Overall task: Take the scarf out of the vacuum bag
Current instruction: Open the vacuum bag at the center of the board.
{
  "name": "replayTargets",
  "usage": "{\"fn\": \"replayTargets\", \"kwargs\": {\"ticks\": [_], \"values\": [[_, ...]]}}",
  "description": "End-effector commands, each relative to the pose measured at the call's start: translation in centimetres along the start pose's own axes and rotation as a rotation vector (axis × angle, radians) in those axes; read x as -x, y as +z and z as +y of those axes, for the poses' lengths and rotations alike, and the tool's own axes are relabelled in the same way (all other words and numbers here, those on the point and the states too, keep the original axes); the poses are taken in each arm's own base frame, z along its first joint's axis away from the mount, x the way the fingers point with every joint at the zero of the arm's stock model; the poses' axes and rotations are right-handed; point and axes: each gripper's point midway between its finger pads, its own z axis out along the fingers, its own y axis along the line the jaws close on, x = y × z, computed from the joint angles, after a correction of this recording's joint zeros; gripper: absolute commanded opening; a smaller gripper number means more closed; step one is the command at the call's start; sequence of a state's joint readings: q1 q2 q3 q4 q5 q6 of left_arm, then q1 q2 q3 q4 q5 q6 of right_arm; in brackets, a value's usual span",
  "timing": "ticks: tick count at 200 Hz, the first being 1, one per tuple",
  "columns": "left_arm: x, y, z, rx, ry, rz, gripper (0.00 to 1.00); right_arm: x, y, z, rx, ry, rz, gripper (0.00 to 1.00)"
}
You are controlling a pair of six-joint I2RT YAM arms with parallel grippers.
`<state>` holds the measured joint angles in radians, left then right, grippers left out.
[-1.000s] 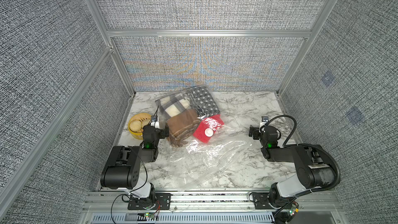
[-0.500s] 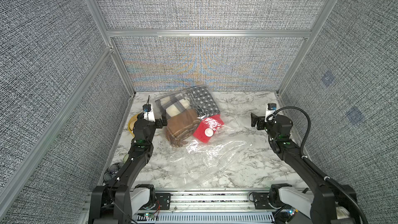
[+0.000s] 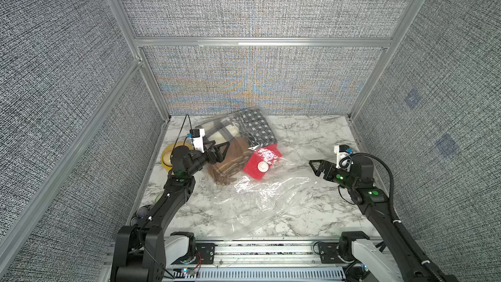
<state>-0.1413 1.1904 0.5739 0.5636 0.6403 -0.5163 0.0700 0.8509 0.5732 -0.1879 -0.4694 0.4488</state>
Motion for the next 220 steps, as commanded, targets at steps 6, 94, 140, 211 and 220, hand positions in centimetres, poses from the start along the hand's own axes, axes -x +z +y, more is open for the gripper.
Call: {"fn": "replayTargets", "kwargs": {"ticks": [6,94,140,211,220], "values": [[-2.3,1.3,-3.6,-0.11,0.073,0.097,1.0,-4.6,0.6,2.0,0.107,0.046,0.176,0.91],[-17.0,5.0,-11.0,-0.195,0.365,0.578,0.98,-9.9,2.5,-4.4,-0.257,0.069,0.285,0.89],[-21.4,6.7,-12.4,-0.278,0.414,0.683,0.94,-14.9,2.9,-5.4,-0.22,0.179,0.406,0.89],[-27.2,8.4,-15.0,-0.279,0.654,0.81,0.95,-15.1,3.1,-6.5,-0.22,0.233,0.317,0.87],[-27.9,8.4,-15.2,-0.281,0.684,0.813,0.97,-14.7,3.8,-6.3,-0.18,0.253,0.275,0.8]]}}
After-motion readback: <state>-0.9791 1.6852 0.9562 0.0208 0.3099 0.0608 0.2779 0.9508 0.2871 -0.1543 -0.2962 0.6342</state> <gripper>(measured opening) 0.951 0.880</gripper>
